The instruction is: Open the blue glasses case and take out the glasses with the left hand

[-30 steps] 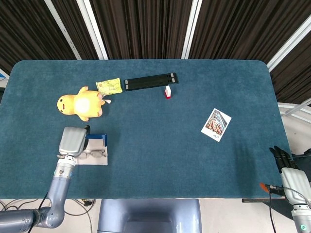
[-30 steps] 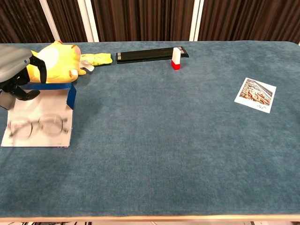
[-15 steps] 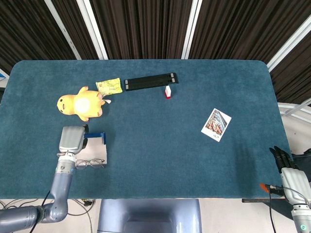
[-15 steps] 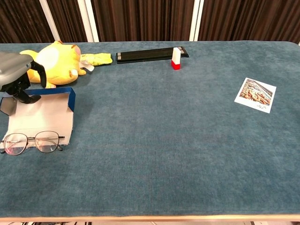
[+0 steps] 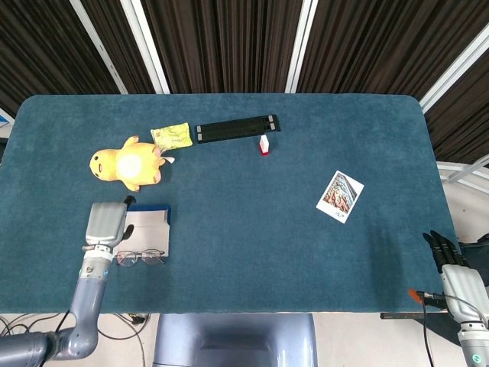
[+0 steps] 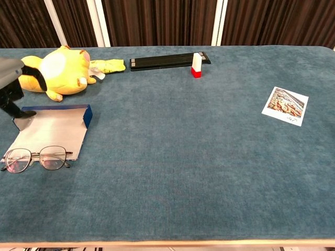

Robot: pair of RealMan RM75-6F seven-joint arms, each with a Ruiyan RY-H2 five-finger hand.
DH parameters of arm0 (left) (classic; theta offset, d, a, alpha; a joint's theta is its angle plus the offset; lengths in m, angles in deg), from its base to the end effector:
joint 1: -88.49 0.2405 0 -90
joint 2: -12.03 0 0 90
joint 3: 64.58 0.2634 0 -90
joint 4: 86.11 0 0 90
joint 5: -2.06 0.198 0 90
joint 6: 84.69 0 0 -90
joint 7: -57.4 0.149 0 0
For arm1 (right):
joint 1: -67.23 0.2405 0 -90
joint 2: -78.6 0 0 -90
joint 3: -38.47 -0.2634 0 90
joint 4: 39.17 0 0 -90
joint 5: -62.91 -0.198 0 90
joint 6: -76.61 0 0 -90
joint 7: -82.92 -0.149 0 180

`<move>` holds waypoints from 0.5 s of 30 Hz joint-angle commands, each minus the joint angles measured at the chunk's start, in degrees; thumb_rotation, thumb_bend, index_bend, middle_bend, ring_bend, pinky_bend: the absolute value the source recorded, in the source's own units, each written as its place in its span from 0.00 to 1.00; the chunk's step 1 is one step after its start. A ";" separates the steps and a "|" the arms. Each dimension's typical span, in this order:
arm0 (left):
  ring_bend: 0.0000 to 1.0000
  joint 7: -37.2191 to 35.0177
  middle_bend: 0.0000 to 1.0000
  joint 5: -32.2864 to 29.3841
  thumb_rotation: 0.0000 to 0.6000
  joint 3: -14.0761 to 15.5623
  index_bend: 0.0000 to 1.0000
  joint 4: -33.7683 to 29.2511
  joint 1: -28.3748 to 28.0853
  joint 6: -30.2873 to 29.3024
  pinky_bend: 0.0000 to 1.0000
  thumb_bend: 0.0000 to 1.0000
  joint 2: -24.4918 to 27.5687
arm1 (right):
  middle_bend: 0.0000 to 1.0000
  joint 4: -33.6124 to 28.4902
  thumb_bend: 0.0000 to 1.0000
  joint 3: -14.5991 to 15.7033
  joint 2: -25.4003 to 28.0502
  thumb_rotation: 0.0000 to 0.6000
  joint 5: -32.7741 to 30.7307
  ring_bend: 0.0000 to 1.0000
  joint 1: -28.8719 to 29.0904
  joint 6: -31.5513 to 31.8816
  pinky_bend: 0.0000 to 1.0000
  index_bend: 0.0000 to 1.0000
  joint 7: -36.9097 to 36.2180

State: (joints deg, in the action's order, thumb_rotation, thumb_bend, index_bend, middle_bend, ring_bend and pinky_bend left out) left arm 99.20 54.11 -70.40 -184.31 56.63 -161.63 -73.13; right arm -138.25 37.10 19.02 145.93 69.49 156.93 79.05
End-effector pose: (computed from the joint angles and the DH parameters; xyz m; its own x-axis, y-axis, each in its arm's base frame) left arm -0.2131 0.2954 0.0390 0.5686 0.1893 0.8005 0.8195 -0.0463 -0.5712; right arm -0.3169 -0.1637 0.1757 0.2834 -0.1243 0.9509 -0.9512 0.0897 0.2952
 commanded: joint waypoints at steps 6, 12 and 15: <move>0.89 -1.46 1.00 1.81 1.00 4.40 0.43 -4.36 3.56 0.03 0.96 0.31 2.53 | 0.00 -0.18 0.13 0.04 0.09 1.00 -0.14 0.00 -0.02 -0.08 0.20 0.00 0.30; 0.89 -1.75 1.00 1.47 1.00 4.43 0.45 -3.70 4.02 0.82 0.96 0.34 1.47 | 0.00 -0.15 0.13 0.01 0.16 1.00 -0.18 0.00 0.02 -0.13 0.20 0.00 0.30; 0.89 -1.78 1.00 1.03 1.00 4.17 0.46 -3.36 4.02 1.27 0.97 0.34 0.84 | 0.00 -0.13 0.13 0.01 0.18 1.00 -0.15 0.00 0.04 -0.15 0.20 0.00 0.29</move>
State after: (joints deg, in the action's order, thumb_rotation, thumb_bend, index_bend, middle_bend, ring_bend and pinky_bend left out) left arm 97.44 55.22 -66.16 -187.74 60.65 -160.44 -72.20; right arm -138.37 37.12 19.21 145.78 69.52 156.78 79.34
